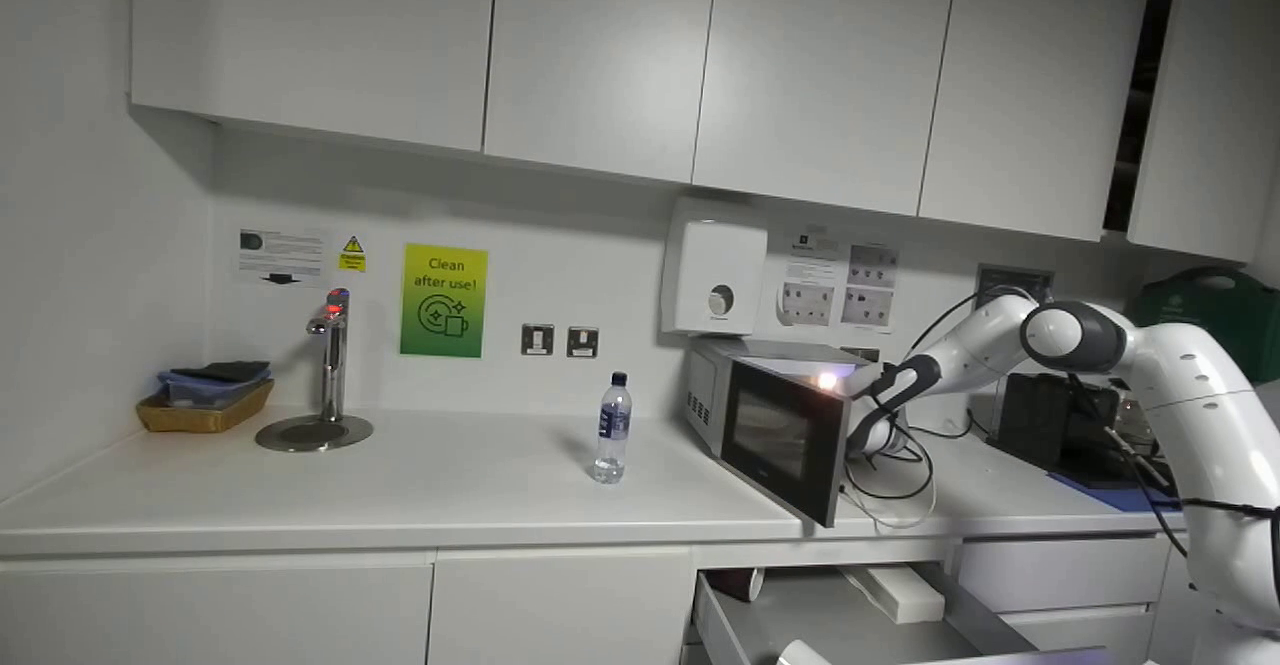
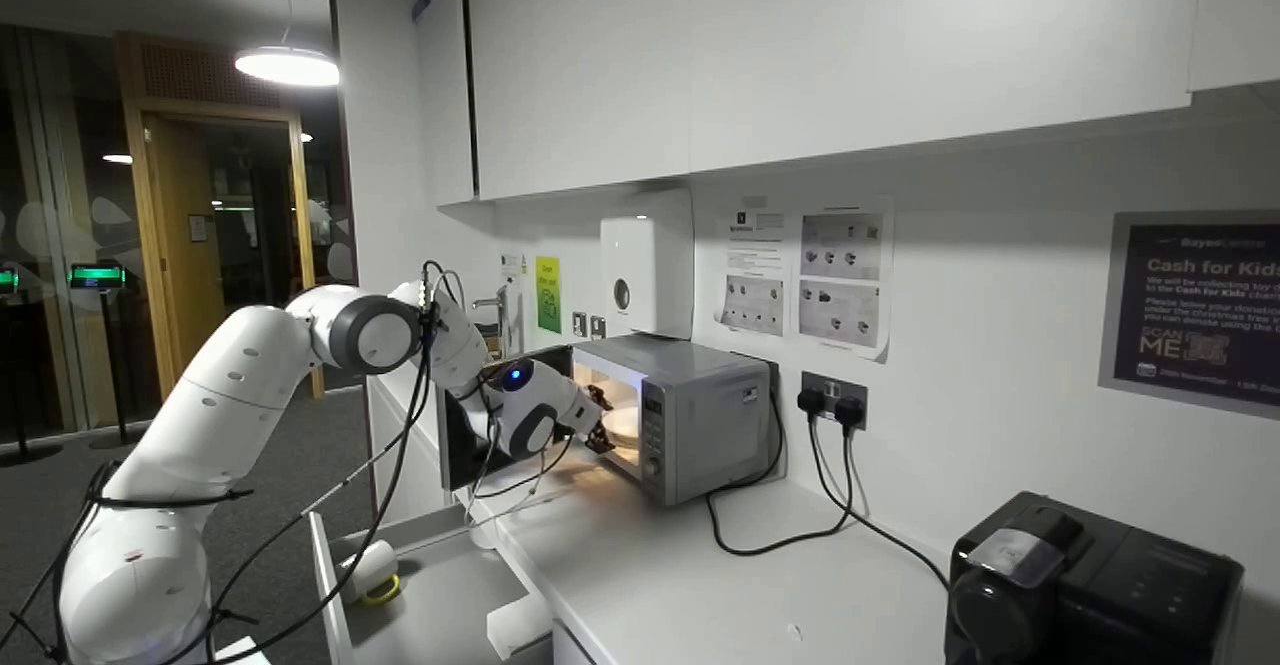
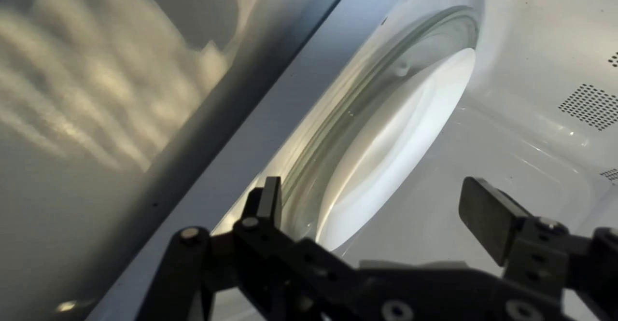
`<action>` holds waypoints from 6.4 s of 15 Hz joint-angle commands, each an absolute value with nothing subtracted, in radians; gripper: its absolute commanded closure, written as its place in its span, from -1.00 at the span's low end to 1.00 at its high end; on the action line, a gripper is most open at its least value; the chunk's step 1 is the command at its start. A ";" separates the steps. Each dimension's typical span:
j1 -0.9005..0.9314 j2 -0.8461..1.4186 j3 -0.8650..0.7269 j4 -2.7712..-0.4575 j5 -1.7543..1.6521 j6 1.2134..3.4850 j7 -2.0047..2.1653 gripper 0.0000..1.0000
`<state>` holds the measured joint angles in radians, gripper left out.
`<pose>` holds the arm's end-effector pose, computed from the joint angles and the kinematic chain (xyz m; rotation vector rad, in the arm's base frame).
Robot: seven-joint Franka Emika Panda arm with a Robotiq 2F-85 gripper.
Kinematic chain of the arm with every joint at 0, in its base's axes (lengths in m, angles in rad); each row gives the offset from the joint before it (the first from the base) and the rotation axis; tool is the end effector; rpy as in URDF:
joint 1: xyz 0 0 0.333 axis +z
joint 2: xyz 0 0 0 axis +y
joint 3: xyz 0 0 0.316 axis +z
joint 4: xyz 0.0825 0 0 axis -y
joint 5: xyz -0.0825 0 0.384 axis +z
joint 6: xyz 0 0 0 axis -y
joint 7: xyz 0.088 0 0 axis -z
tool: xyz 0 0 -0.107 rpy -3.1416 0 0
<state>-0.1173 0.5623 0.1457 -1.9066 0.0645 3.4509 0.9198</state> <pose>0.6798 -0.0026 0.3237 -2.0925 1.1804 -1.1027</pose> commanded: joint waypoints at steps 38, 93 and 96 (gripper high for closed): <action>-0.137 0.593 0.147 -1.844 0.077 3.436 0.948 -1.00; -0.318 0.529 0.337 -1.952 0.059 3.442 0.978 -1.00; -0.308 0.538 0.331 -1.938 0.062 3.441 0.976 -1.00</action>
<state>-0.2994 0.5563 0.3219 -1.9360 0.0613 3.4508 0.9691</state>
